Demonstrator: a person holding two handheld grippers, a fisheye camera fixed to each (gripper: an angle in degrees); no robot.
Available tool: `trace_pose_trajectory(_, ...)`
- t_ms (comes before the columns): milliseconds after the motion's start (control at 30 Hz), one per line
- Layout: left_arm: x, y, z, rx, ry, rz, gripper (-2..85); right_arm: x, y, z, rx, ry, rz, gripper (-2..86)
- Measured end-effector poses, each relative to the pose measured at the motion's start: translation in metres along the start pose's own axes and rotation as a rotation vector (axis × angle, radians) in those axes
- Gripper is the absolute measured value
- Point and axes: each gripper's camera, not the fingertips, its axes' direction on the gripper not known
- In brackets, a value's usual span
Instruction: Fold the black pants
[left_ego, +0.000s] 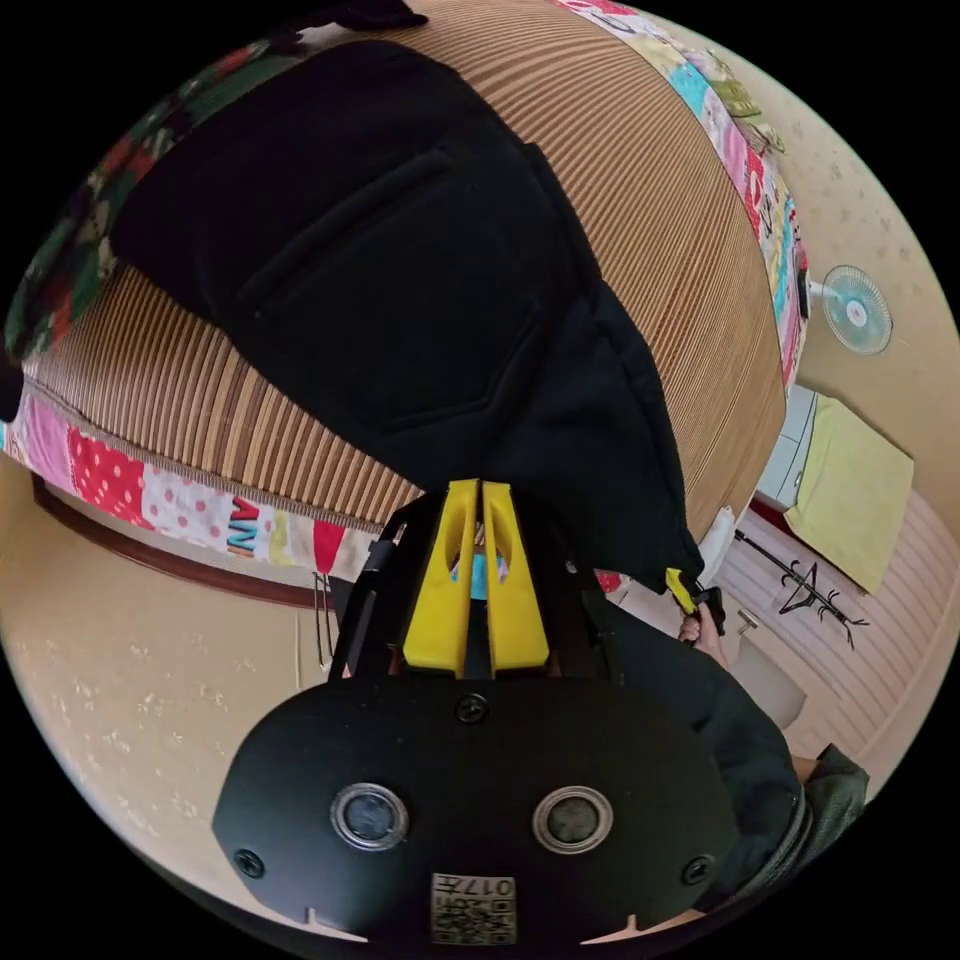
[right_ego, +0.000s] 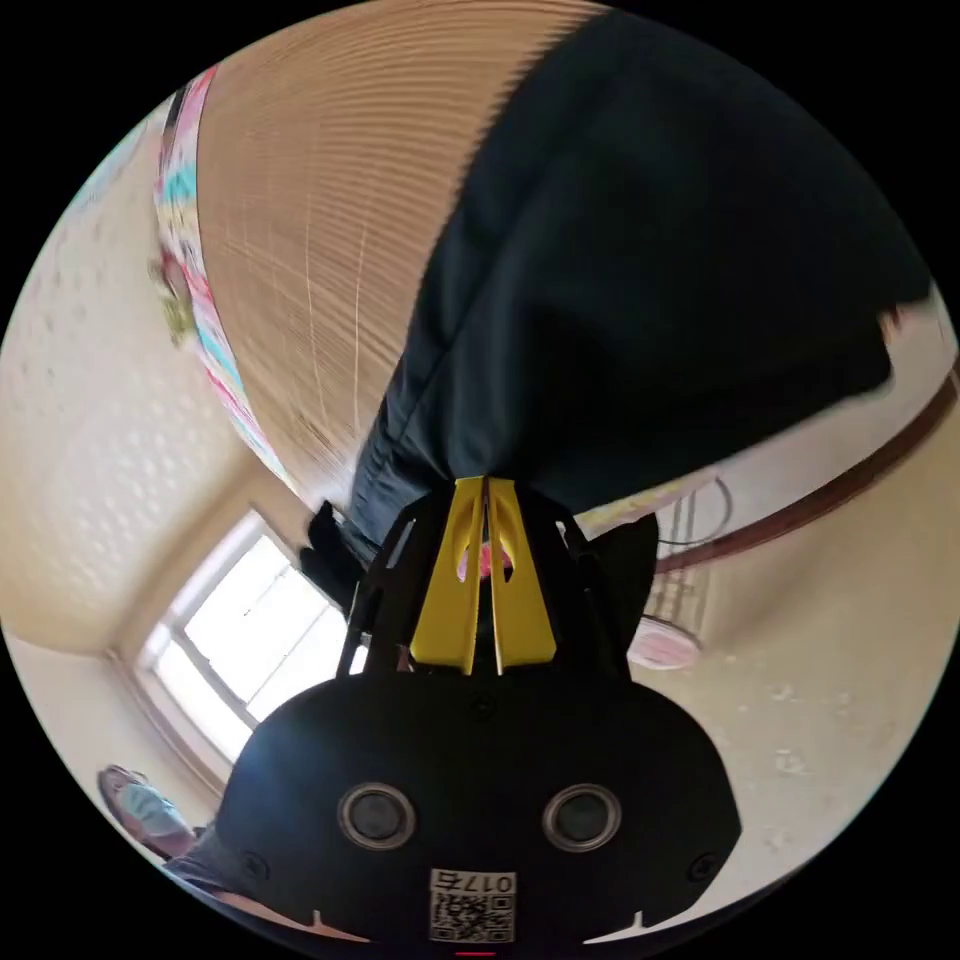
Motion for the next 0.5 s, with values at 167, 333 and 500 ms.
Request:
trace_pose_trajectory(167, -0.02, 0.027, 0.004, -0.011, -0.005, -0.053, -0.9, 0.052, -0.008, -0.023, 0.18, -0.294, 0.167, 12.5)
trace_pose_trajectory(333, -0.038, 0.044, 0.006, 0.009, 0.038, -0.098, -0.6, 0.055, -0.033, -0.028, 0.215, -0.287, 0.205, 11.5)
trace_pose_trajectory(500, -0.071, 0.054, -0.004, 0.16, 0.225, -0.214, 3.8, 0.014, -0.047, -0.044, 0.202, -0.274, 0.003, 3.4)
